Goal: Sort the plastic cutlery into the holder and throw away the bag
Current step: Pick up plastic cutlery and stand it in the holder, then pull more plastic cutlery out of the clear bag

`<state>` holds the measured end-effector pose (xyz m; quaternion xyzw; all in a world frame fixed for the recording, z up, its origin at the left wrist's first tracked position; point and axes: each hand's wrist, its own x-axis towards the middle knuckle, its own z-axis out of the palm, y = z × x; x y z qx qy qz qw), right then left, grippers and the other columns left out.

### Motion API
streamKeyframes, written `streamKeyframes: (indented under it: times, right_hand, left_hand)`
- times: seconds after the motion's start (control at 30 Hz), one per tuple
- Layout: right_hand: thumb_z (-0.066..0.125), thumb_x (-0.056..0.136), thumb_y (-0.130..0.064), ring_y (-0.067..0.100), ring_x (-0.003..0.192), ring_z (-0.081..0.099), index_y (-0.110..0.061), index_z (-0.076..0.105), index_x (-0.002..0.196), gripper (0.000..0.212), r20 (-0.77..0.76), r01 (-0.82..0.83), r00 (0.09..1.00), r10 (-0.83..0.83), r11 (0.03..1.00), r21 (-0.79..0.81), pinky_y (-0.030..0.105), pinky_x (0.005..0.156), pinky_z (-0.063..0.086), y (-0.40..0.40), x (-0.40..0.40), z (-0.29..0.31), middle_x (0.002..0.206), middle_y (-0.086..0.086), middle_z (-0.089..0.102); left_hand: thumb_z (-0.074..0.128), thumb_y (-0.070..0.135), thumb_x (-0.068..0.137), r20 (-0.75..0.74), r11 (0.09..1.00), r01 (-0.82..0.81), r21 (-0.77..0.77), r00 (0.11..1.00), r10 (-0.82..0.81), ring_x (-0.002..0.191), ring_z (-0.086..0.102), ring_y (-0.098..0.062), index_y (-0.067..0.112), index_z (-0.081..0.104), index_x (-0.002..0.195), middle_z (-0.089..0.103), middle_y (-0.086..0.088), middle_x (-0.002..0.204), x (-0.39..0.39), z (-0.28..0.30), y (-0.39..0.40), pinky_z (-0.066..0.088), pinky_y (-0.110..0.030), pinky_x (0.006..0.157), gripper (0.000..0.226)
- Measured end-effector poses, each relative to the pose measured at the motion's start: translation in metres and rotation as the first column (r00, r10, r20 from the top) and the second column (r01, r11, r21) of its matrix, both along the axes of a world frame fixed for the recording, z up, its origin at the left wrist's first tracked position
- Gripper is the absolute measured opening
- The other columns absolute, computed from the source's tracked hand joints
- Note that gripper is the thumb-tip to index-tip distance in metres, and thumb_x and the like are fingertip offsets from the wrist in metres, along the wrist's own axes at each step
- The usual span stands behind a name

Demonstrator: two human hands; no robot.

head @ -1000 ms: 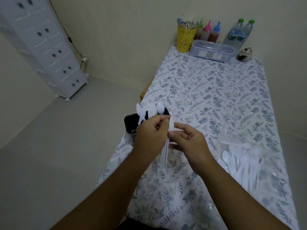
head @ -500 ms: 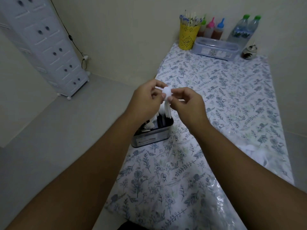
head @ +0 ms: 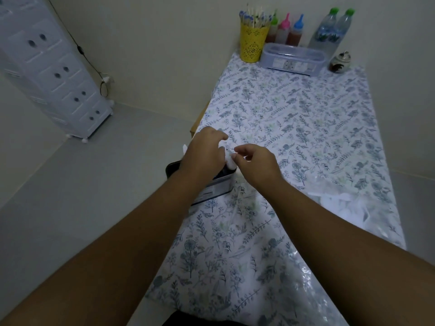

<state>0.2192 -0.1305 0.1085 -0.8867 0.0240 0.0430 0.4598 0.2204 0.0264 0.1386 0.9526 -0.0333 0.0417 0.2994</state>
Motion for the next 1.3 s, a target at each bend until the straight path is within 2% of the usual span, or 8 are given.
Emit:
streamKeyframes:
  times: [0.17, 0.43, 0.53, 0.7, 0.83, 1.03, 1.2, 1.3]
  right_hand:
    - [0.063, 0.097, -0.037, 0.009, 0.103, 0.065, -0.027, 0.074, 0.117, 0.026, -0.002, -0.022, 1.000, 0.022, 0.987, -0.161, 0.033, 0.090, 0.053, -0.048, -0.039, -0.014, 0.113, -0.010, 0.074]
    - [0.058, 0.089, -0.031, 0.025, 0.115, 0.064, -0.027, 0.077, 0.115, 0.032, -0.131, -0.073, 0.991, 0.016, 0.889, -0.451, 0.047, 0.097, 0.053, -0.158, -0.161, -0.072, 0.122, -0.002, 0.073]
    - [0.067, 0.081, -0.025, 0.031, 0.111, 0.064, -0.026, 0.079, 0.107, 0.028, -0.107, -0.019, 0.993, -0.045, 0.846, -0.532, 0.048, 0.089, 0.055, -0.187, -0.215, -0.087, 0.118, 0.003, 0.071]
    - [0.073, 0.075, -0.033, 0.036, 0.116, 0.059, -0.030, 0.071, 0.119, 0.044, -0.192, -0.036, 0.977, -0.095, 0.810, -0.585, 0.049, 0.086, 0.053, -0.216, -0.284, -0.105, 0.130, 0.009, 0.061]
    - [0.061, 0.087, -0.048, 0.032, 0.127, 0.052, -0.031, 0.058, 0.140, 0.056, -0.241, -0.115, 0.970, -0.033, 0.812, -0.572, 0.047, 0.096, 0.048, -0.221, -0.314, -0.115, 0.144, 0.008, 0.054]
    - [0.074, 0.088, -0.035, 0.023, 0.106, 0.056, -0.025, 0.071, 0.124, 0.038, -0.154, -0.059, 0.988, -0.012, 0.892, -0.448, 0.032, 0.081, 0.052, -0.202, -0.314, -0.129, 0.113, 0.001, 0.059]
    - [0.071, 0.090, -0.042, 0.017, 0.091, 0.055, -0.023, 0.066, 0.105, 0.025, -0.256, 0.012, 0.959, -0.119, 0.923, -0.384, 0.036, 0.077, 0.050, -0.187, -0.282, -0.124, 0.094, -0.005, 0.051]
    - [0.066, 0.092, -0.035, 0.019, 0.085, 0.060, -0.022, 0.062, 0.095, 0.014, -0.311, -0.017, 0.944, -0.110, 0.926, -0.378, 0.035, 0.072, 0.049, -0.185, -0.269, -0.121, 0.090, -0.004, 0.059]
  left_hand:
    - [0.057, 0.016, 0.090, 0.083, 0.973, 0.196, -0.123, 0.979, -0.187, 0.107, 0.058, -0.019, 0.010, 0.068, 0.113, 0.065, -0.006, 0.111, -0.048, -0.023, -0.049, 0.043, -0.027, 0.093, 0.026]
    - [0.055, 0.018, 0.090, -0.164, 0.828, 0.534, -0.173, 0.813, -0.558, 0.127, 0.053, -0.023, 0.007, 0.056, 0.137, 0.059, -0.010, 0.136, -0.166, -0.117, -0.138, 0.037, -0.037, 0.114, 0.049]
    - [0.056, 0.024, 0.093, -0.251, 0.699, 0.705, -0.123, 0.659, -0.709, 0.142, 0.036, -0.024, 0.010, 0.041, 0.149, 0.043, -0.009, 0.153, -0.198, -0.139, -0.158, 0.019, -0.029, 0.121, 0.060]
    - [0.072, 0.027, 0.081, -0.220, 0.356, 0.913, 0.199, 0.396, -0.892, 0.133, 0.052, -0.032, 0.029, 0.057, 0.138, 0.052, -0.011, 0.147, -0.205, -0.176, -0.159, 0.051, -0.045, 0.101, 0.059]
    - [0.049, 0.019, 0.095, -0.224, 0.212, 0.937, 0.278, 0.278, -0.934, 0.147, 0.032, -0.028, 0.037, 0.041, 0.147, 0.032, -0.004, 0.161, -0.174, -0.169, -0.147, 0.036, -0.048, 0.113, 0.056]
    - [0.076, 0.013, 0.080, -0.188, 0.348, 0.820, 0.454, 0.471, -0.862, 0.135, 0.048, -0.032, 0.033, 0.060, 0.130, 0.049, -0.011, 0.149, -0.131, -0.151, -0.145, 0.038, -0.047, 0.109, 0.056]
    - [0.051, 0.012, 0.085, -0.158, 0.452, 0.835, 0.313, 0.516, -0.842, 0.103, 0.053, -0.021, 0.018, 0.062, 0.117, 0.061, -0.007, 0.111, -0.173, -0.152, -0.139, 0.050, -0.036, 0.087, 0.034]
    - [0.058, 0.010, 0.082, -0.155, 0.497, 0.816, 0.294, 0.554, -0.818, 0.114, 0.056, -0.030, 0.011, 0.060, 0.129, 0.061, -0.015, 0.123, -0.197, -0.166, -0.130, 0.051, -0.042, 0.094, 0.047]
